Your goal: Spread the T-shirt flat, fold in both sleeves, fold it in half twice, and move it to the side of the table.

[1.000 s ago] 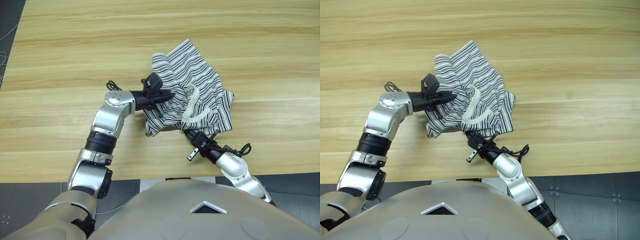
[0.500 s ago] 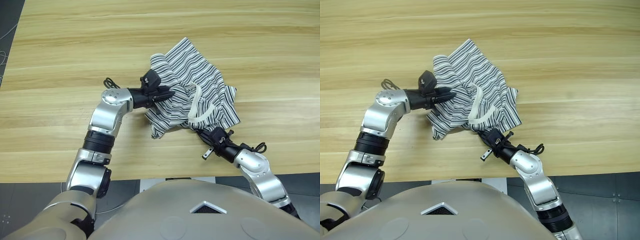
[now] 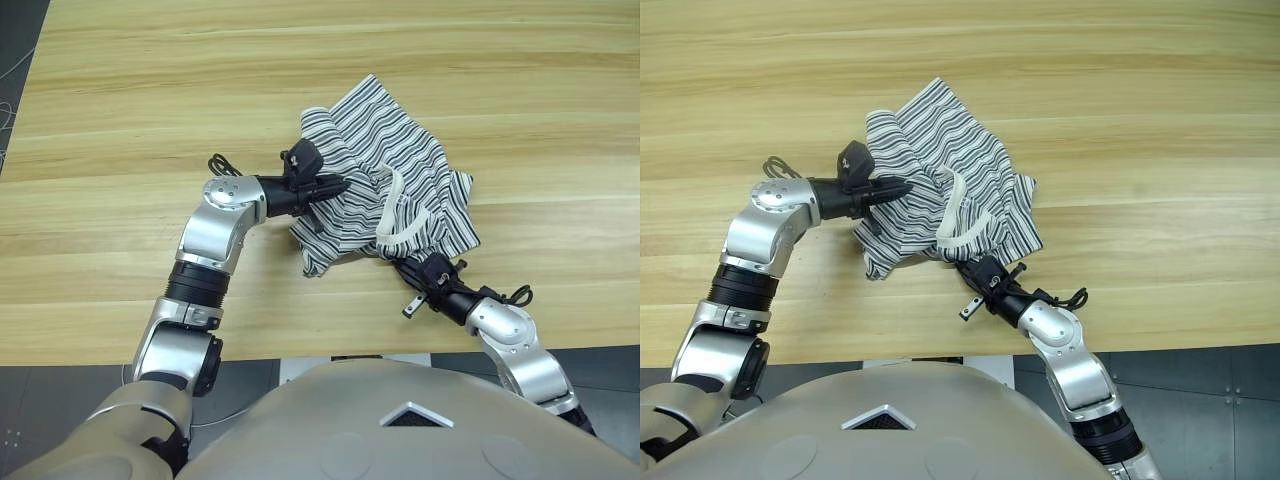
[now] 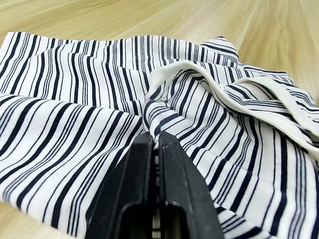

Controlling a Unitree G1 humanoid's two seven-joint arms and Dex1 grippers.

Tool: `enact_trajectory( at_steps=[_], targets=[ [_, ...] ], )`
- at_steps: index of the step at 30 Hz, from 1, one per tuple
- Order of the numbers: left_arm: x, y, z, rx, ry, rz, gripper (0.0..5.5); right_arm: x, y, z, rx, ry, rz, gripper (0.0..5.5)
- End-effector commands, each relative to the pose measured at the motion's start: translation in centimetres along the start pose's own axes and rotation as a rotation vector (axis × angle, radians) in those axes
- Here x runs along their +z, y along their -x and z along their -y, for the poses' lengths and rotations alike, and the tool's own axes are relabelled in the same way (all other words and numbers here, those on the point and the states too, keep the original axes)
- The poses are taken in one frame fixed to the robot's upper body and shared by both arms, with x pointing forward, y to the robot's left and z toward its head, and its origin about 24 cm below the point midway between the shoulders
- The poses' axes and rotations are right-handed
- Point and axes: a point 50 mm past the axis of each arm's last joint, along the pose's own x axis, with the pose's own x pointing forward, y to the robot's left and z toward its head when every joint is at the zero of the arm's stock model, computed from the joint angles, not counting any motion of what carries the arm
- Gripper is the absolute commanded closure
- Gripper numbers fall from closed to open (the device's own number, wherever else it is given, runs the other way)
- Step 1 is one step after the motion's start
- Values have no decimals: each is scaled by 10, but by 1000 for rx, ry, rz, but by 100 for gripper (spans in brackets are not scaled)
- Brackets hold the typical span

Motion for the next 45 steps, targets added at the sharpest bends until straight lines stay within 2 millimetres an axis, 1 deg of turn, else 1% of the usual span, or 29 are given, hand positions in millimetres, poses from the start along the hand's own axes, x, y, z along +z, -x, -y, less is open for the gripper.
enact_trajectory(
  at_steps=[1, 6, 9, 12, 16, 18, 20, 23, 26, 29, 31, 34, 36, 38, 40, 43, 45],
  targets=[
    [2, 1, -2, 4, 0, 0, 538, -1, 5, 11, -34, 5, -19, 540],
    [3, 1, -4, 14, 3, 0, 538, 2, 8, 21, -54, 1, -6, 540],
    [4, 2, -6, 25, 1, -1, 538, 4, 12, 31, -69, 11, 0, 540],
    [7, 5, -15, 55, -19, -6, 538, 17, 24, 56, -99, 49, 29, 540],
    [11, 6, -25, 85, -27, -3, 538, 44, 39, 86, -146, 83, 102, 540],
    [12, 7, -29, 96, -33, 0, 538, 52, 47, 100, -171, 113, 110, 540],
    [14, 7, -31, 104, -36, 7, 538, 56, 53, 109, -191, 133, 105, 540],
    [16, 7, -33, 111, -39, 15, 538, 61, 59, 118, -212, 142, 112, 540],
    [24, 12, -40, 140, -61, 34, 538, 68, 65, 129, -240, 156, 124, 540],
    [40, 24, -55, 190, -99, 69, 538, 72, 68, 152, -293, 187, 100, 540],
    [54, 33, -66, 228, -132, 96, 538, 76, 66, 167, -316, 210, 83, 540],
    [83, 48, -95, 349, -185, 113, 538, 89, 49, 194, -320, 249, 48, 540],
    [99, 53, -110, 420, -224, 96, 538, 99, 37, 211, -322, 276, 22, 540],
    [120, 60, -126, 554, -285, 46, 538, 116, 22, 230, -346, 322, -4, 540],
    [137, 66, -135, 660, -324, 28, 538, 131, 9, 245, -373, 347, -16, 540],
    [166, 76, -142, 815, -385, 30, 538, 160, -14, 264, -463, 379, -12, 540],
    [189, 80, -143, 914, -431, 45, 538, 186, -23, 272, -553, 408, 7, 540]
  ],
)
